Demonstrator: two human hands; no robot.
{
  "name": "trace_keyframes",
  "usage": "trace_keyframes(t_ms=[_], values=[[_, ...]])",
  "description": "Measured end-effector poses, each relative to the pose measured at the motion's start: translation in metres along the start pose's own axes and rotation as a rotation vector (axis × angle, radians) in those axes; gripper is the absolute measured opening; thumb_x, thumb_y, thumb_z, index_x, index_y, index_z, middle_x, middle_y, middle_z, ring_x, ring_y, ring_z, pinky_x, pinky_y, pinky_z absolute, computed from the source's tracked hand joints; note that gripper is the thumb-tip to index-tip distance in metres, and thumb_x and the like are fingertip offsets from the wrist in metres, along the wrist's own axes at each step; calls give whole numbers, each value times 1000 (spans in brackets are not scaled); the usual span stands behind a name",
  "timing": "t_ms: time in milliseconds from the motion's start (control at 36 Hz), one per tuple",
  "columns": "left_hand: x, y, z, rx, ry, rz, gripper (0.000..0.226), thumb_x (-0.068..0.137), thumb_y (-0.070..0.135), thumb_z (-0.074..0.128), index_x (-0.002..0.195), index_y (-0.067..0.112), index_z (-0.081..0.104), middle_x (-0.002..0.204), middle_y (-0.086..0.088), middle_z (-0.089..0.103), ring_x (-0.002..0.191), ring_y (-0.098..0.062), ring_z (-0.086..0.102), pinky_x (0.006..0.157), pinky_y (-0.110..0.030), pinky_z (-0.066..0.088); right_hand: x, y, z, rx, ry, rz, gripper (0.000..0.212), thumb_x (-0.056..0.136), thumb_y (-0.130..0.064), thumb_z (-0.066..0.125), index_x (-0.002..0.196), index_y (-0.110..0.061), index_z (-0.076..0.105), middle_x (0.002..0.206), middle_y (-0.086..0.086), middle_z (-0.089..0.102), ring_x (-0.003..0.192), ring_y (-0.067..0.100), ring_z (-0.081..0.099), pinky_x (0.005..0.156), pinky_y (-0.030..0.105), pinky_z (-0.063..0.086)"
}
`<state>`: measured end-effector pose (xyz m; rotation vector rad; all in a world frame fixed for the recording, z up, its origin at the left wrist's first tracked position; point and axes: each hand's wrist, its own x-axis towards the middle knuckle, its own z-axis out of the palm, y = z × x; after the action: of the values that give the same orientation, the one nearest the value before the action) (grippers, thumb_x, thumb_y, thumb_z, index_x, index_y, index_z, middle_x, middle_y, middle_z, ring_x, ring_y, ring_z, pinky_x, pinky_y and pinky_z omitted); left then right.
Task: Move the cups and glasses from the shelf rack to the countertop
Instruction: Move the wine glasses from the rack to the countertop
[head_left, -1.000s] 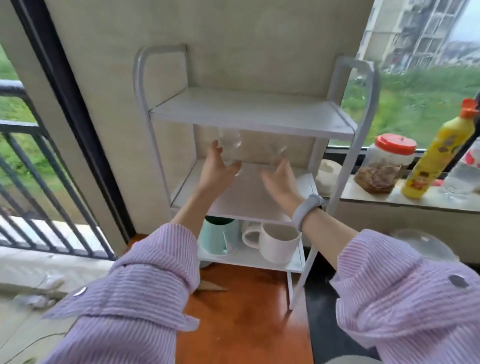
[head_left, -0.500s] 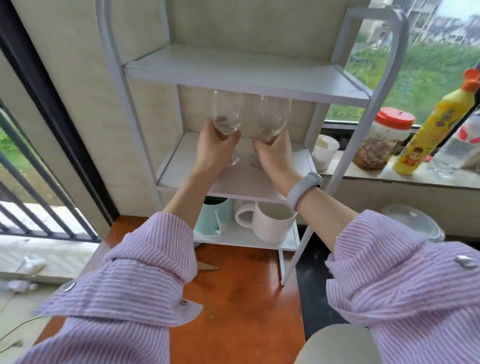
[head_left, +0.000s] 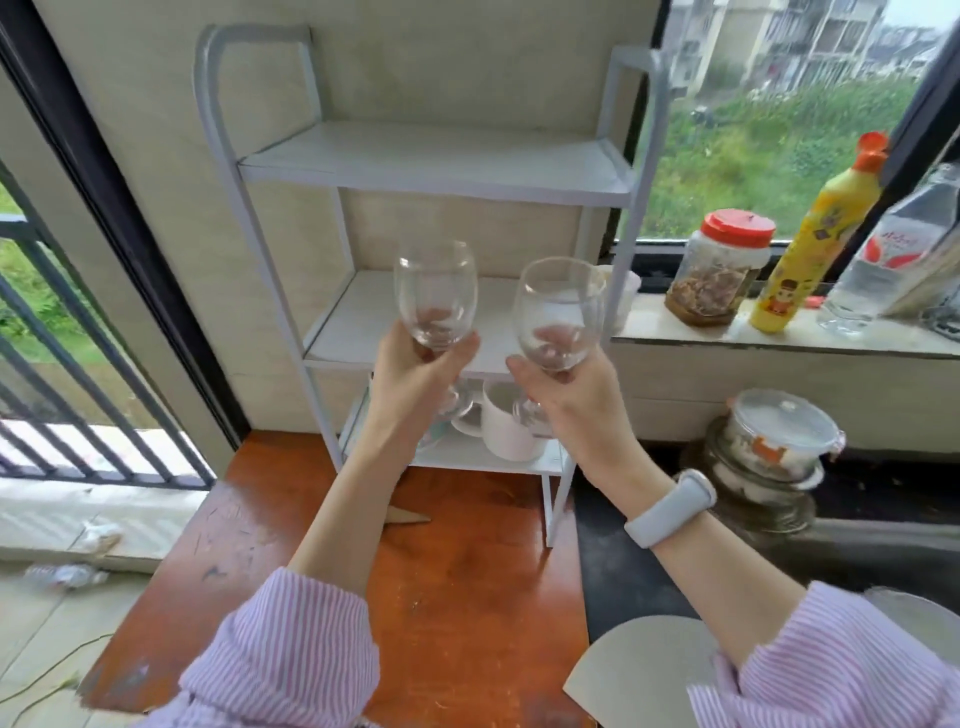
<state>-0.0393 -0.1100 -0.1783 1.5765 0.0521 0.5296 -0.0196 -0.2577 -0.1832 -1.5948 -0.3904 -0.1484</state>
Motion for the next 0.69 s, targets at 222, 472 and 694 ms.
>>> trace_keyframes(t_ms=[222,472,694], values=[[-63,22,90,138,-185,33,33,78,23,72,105,11,59,89,-3,67,77,-9,64,72,-26,50,-63,-20,-109,-46,107,-43,27,77,-10,71,90,-24,52,78,-6,59,60,-9,59,57,5,42],[-193,45,277,101,-451,64,26,72,23,77,80,33,54,83,12,60,72,5,59,73,-17,48,-193,-32,-310,-176,414,60,27,76,-8,72,95,-12,55,74,-8,57,56,-11,56,57,2,39],[-338,78,451,-5,-800,44,27,73,19,77,87,23,54,85,6,59,78,-8,56,73,-24,45,-339,-53,-490,-332,749,210,27,75,-14,73,92,-18,52,78,-2,62,69,6,59,66,17,44]])
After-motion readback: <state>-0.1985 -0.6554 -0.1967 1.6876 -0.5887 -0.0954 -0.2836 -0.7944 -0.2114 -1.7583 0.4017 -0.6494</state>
